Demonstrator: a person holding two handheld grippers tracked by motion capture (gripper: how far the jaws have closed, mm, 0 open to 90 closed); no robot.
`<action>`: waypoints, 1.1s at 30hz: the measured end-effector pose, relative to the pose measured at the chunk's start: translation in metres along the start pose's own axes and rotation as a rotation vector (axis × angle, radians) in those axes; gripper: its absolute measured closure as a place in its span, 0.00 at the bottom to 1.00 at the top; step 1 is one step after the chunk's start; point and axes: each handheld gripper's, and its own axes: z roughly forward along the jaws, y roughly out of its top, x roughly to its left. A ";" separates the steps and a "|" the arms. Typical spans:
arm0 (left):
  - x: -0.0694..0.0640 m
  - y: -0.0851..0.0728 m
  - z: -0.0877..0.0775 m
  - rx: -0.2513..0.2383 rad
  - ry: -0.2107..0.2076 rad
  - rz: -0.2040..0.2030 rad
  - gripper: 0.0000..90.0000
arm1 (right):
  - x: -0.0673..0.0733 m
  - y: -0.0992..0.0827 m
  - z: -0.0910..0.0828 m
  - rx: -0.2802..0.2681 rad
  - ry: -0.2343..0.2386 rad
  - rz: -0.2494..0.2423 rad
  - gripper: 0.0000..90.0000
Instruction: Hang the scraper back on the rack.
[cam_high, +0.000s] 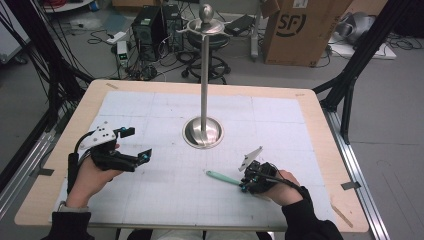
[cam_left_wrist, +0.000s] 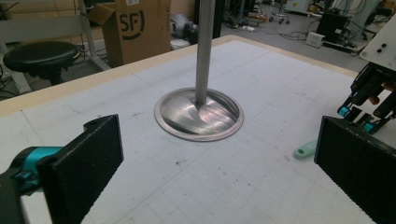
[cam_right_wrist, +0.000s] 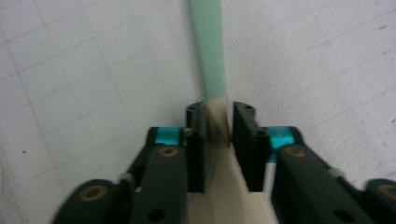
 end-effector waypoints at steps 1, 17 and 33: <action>0.000 0.000 0.000 0.001 0.000 0.000 0.02 | 0.000 0.000 0.000 0.000 0.000 0.000 0.88; 0.002 -0.001 -0.001 -0.002 0.004 -0.005 0.02 | -0.010 -0.009 -0.009 -0.117 0.033 0.041 0.90; 0.002 -0.001 0.000 0.001 0.004 -0.006 0.02 | -0.022 -0.021 -0.039 -0.403 0.014 0.109 0.90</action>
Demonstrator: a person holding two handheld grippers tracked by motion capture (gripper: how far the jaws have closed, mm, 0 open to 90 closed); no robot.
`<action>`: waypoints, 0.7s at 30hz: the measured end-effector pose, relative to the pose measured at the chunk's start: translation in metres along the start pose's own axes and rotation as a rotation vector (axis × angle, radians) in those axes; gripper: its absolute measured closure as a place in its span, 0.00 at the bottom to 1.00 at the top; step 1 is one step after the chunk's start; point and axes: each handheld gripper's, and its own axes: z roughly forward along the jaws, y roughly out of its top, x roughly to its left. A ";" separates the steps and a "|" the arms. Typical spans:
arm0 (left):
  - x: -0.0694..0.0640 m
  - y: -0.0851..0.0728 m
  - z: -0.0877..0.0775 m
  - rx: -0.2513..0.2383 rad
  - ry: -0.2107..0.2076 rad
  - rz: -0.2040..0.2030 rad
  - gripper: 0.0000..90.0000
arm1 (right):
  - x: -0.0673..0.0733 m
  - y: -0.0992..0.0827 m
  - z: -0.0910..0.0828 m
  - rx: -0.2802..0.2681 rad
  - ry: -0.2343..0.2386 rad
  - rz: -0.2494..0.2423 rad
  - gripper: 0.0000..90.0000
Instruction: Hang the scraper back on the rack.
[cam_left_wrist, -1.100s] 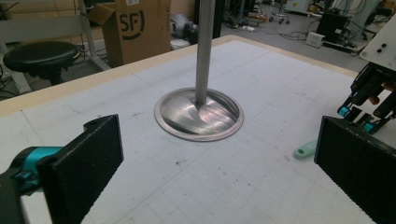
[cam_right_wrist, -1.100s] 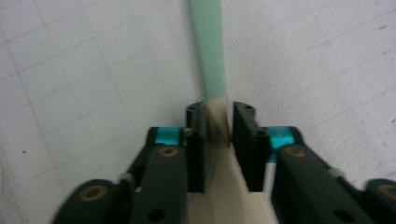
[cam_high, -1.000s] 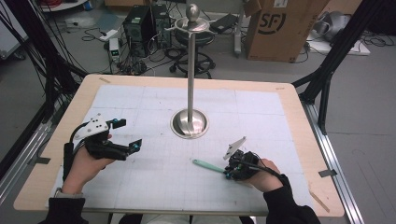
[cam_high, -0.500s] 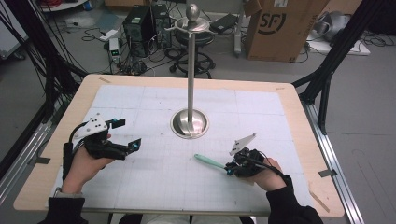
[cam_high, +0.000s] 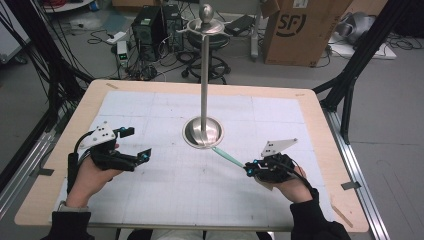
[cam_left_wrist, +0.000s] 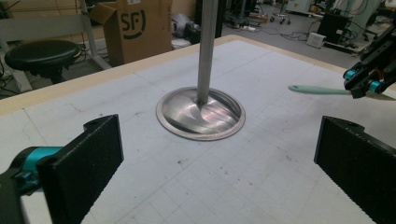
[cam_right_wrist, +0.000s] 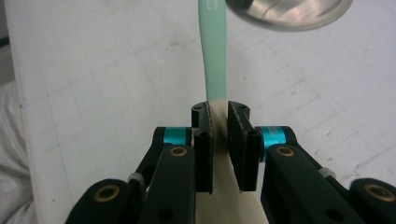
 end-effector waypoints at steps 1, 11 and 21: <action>0.000 0.000 0.000 0.001 0.000 0.001 0.02 | 0.000 0.000 0.000 0.000 0.000 0.000 0.90; 0.000 0.000 0.000 -0.001 0.000 0.000 0.02 | -0.003 0.005 -0.017 -0.183 0.007 0.021 0.90; 0.000 -0.001 0.000 0.002 0.000 -0.005 0.02 | -0.008 0.013 -0.034 -0.298 0.017 0.042 0.90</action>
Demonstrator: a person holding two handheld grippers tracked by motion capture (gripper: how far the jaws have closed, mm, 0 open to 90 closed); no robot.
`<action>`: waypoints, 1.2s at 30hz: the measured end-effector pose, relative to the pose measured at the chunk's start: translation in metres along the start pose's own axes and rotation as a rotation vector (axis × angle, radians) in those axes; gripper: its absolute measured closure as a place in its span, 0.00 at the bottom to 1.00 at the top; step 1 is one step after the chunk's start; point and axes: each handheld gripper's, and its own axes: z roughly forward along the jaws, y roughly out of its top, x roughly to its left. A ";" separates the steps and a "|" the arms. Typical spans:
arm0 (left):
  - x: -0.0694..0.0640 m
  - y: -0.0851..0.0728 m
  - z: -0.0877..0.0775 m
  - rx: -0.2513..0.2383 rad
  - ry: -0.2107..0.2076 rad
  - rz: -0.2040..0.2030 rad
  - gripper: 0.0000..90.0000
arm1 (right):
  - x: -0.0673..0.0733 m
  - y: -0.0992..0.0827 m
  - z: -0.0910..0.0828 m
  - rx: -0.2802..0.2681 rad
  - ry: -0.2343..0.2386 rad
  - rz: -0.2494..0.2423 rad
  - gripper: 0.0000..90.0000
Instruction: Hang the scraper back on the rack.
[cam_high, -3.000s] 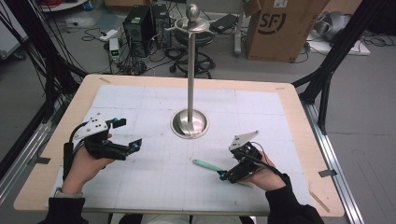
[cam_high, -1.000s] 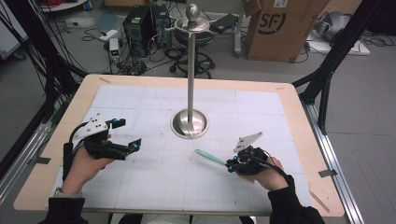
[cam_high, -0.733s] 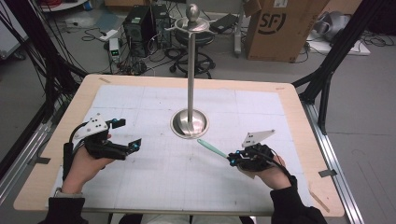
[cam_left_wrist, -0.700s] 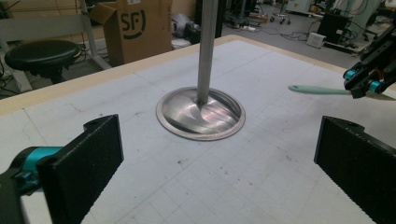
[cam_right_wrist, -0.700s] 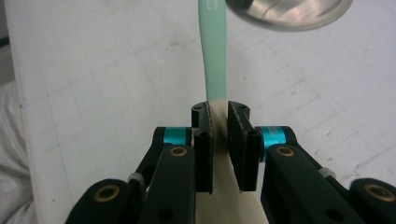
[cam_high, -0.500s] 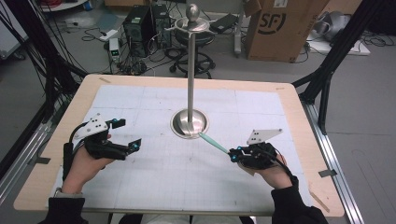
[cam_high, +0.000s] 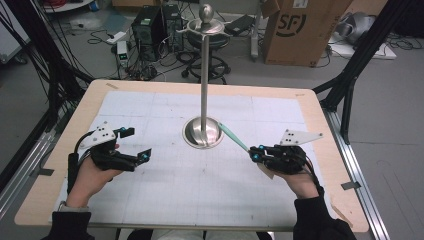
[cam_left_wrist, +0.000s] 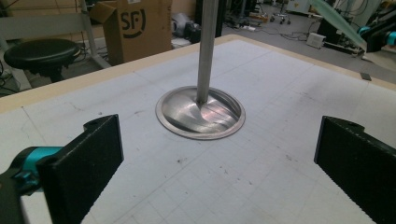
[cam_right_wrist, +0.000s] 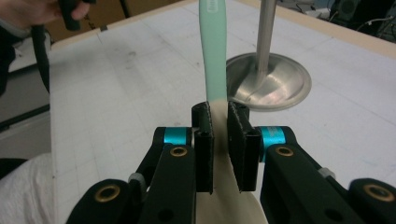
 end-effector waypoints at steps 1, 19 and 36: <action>0.000 0.000 0.000 0.001 -0.001 0.001 0.02 | -0.001 0.002 -0.001 -0.013 0.001 -0.001 0.90; 0.001 0.000 -0.001 -0.007 0.000 -0.006 0.02 | -0.017 0.048 -0.013 -0.215 -0.005 0.013 0.90; 0.001 -0.001 -0.001 -0.005 -0.004 -0.004 0.02 | -0.025 0.116 -0.031 -0.352 -0.059 -0.036 0.90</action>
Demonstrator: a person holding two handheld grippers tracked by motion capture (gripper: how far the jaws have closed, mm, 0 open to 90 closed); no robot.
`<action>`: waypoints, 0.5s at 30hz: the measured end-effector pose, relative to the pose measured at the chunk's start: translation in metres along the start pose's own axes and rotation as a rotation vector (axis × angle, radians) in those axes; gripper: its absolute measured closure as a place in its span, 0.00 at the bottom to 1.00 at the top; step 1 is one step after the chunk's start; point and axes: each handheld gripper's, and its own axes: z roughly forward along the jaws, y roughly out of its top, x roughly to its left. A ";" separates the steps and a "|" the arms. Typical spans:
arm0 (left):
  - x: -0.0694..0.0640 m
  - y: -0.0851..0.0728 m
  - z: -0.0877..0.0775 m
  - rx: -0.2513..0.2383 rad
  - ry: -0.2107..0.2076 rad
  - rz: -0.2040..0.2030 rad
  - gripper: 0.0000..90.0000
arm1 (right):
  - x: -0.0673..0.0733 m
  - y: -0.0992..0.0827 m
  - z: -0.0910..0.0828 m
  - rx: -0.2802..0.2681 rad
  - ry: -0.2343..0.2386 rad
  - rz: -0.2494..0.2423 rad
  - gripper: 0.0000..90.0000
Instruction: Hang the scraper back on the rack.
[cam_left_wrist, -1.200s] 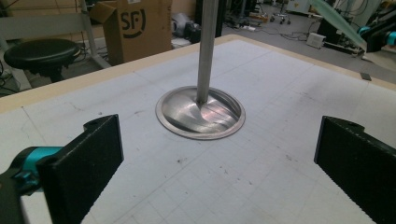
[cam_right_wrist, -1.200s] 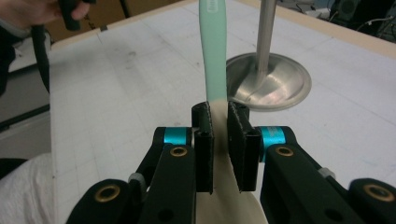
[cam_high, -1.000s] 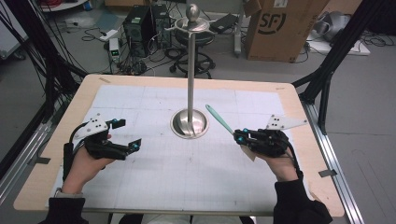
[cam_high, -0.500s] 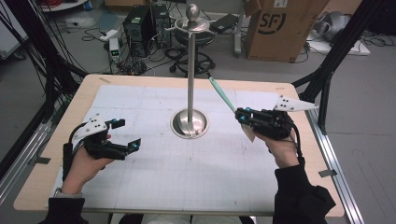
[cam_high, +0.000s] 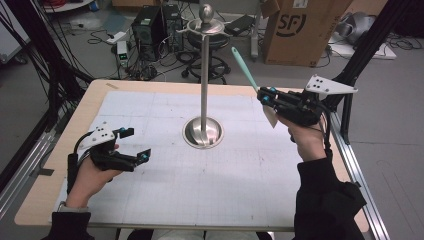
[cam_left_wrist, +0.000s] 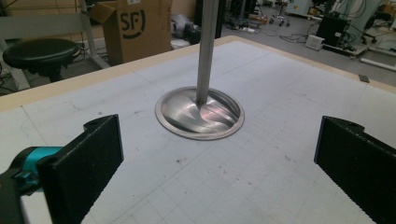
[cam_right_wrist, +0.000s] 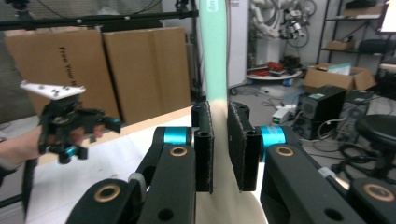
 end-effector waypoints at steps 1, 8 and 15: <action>0.000 0.000 0.000 -0.001 -0.001 -0.002 0.02 | 0.000 0.000 0.000 0.000 0.000 0.000 0.90; -0.001 -0.001 0.001 0.003 -0.001 -0.005 0.02 | -0.001 0.013 0.004 -0.048 0.001 0.006 0.90; 0.001 0.000 -0.001 -0.005 0.002 -0.010 0.02 | -0.002 0.016 0.012 -0.054 -0.008 0.005 0.90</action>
